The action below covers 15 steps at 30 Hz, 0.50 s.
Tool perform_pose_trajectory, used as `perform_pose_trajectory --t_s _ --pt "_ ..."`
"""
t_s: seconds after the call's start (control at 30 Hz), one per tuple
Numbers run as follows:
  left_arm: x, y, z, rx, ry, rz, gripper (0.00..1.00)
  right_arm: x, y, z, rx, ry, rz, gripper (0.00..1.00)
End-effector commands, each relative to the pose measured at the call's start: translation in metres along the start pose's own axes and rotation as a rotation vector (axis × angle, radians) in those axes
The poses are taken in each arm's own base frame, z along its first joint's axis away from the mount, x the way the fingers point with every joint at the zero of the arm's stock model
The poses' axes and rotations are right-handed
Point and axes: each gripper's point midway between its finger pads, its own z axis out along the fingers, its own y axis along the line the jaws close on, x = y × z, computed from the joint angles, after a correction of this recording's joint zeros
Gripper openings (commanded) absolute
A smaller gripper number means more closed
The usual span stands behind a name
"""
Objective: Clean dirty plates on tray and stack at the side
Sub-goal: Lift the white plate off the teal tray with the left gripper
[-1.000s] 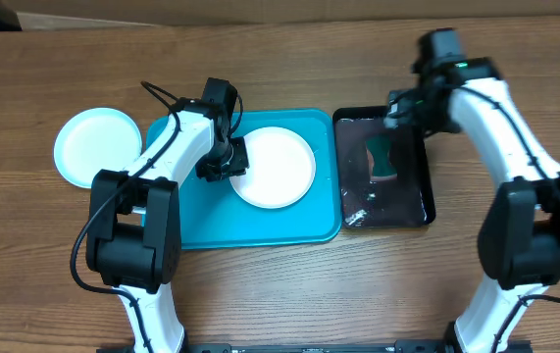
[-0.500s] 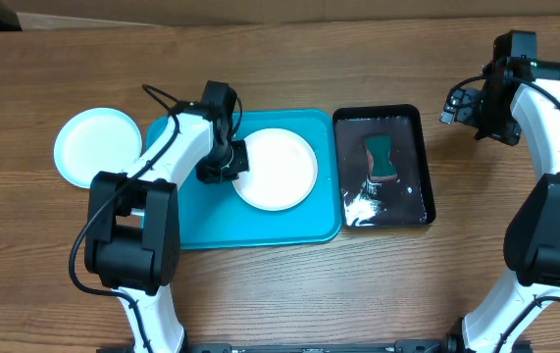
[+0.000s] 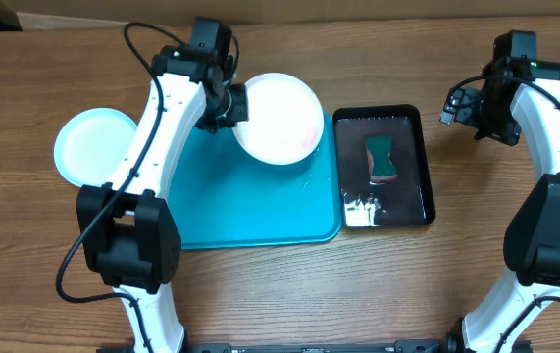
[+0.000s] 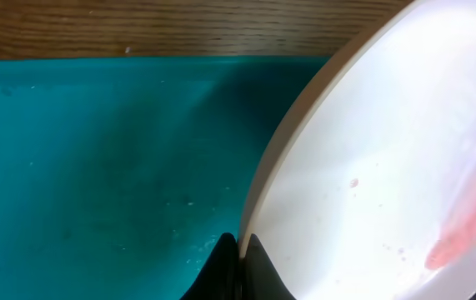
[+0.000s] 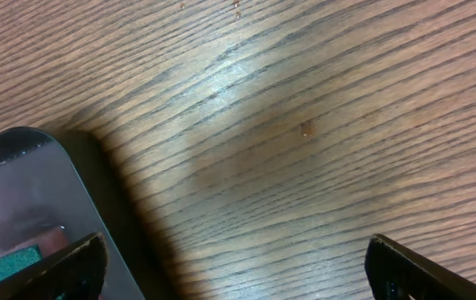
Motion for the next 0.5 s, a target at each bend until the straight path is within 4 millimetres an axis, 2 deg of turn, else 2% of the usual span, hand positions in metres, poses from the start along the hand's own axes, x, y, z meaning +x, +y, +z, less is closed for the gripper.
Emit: perform_pose_trajectory --t_s 0.0,0.23,0.47 --pt "0.001 -0.035 -0.005 0.000 -0.037 0.100 0.04 -0.005 0.001 -0.005 -0.012 -0.019 0.006 1.00" --pt "0.006 -0.078 -0.012 -0.156 -0.148 0.248 0.04 -0.005 0.001 -0.005 -0.012 -0.019 0.006 1.00" --pt "0.008 -0.122 -0.053 -0.344 -0.329 0.388 0.04 -0.005 0.001 -0.005 -0.012 -0.019 0.006 1.00"
